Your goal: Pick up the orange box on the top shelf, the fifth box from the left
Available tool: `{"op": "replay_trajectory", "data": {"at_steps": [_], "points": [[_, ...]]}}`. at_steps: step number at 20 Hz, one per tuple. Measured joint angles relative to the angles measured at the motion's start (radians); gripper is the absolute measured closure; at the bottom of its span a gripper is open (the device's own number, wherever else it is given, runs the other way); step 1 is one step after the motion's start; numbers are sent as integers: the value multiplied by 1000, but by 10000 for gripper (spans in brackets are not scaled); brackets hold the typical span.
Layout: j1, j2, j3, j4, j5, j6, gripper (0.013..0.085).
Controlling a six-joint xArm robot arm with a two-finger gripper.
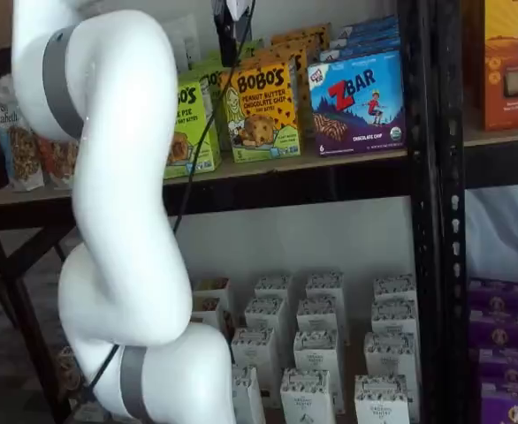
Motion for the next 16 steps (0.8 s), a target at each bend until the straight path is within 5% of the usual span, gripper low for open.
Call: {"op": "replay_trajectory", "data": {"at_steps": [16], "points": [[-17, 44, 55, -40, -103, -43, 130]]}}
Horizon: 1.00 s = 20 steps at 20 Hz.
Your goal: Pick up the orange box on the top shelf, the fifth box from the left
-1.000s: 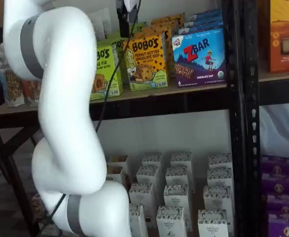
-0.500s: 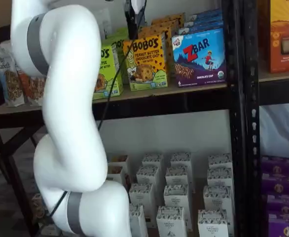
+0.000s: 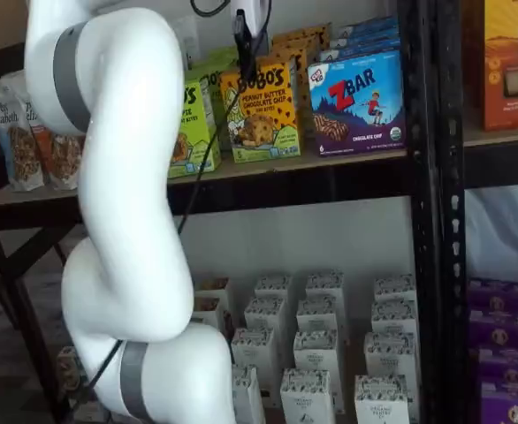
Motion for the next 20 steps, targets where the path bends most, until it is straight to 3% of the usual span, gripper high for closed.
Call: {"op": "replay_trajectory", "data": {"at_steps": [8, 15, 20], "points": [[-7, 15, 28, -16, -24, -16, 130], [-18, 41, 11, -26, 20, -28, 130], [-24, 25, 53, -30, -21, -39, 130]]}}
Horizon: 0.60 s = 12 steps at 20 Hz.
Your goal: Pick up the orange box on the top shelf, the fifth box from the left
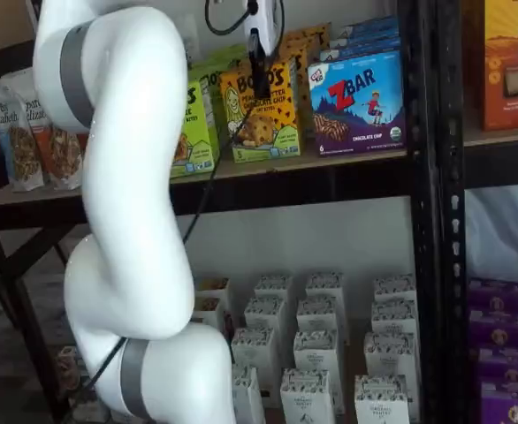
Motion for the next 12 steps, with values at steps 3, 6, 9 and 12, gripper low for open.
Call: {"op": "replay_trajectory", "data": {"at_steps": [3, 6, 9, 12], "points": [[0, 1, 5, -6, -1, -2, 130], [0, 3, 8, -14, 0, -3, 130], [-2, 3, 13, -17, 0, -6, 130], [-5, 3, 15, -16, 2, -9, 130]]}}
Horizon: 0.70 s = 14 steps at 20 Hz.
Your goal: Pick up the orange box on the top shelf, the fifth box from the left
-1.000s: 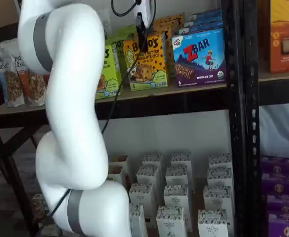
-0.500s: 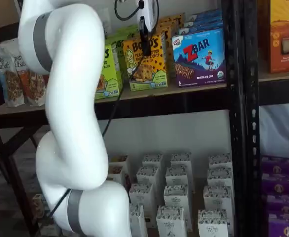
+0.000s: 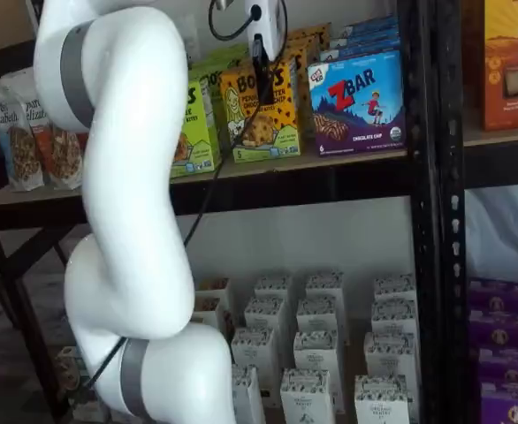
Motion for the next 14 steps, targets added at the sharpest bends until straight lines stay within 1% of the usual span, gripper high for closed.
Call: {"op": "replay_trajectory", "data": {"at_steps": [3, 4, 5, 7, 8, 9, 10, 11, 12, 13, 14], "points": [[-6, -1, 3, 5, -3, -6, 130], [-9, -3, 6, 8, -7, -8, 170], [-10, -6, 9, 12, -12, -9, 170], [-13, -9, 14, 17, -19, -12, 250], [-13, -9, 15, 17, -20, -12, 250], [-14, -9, 16, 18, -21, -12, 290], [-15, -11, 19, 20, -25, -13, 290], [-15, -12, 20, 21, -28, -14, 330], [-15, -11, 18, 22, -25, -14, 330], [-15, -5, 10, 22, -13, -14, 370], [-15, -1, 3, 21, -4, -13, 370]]}}
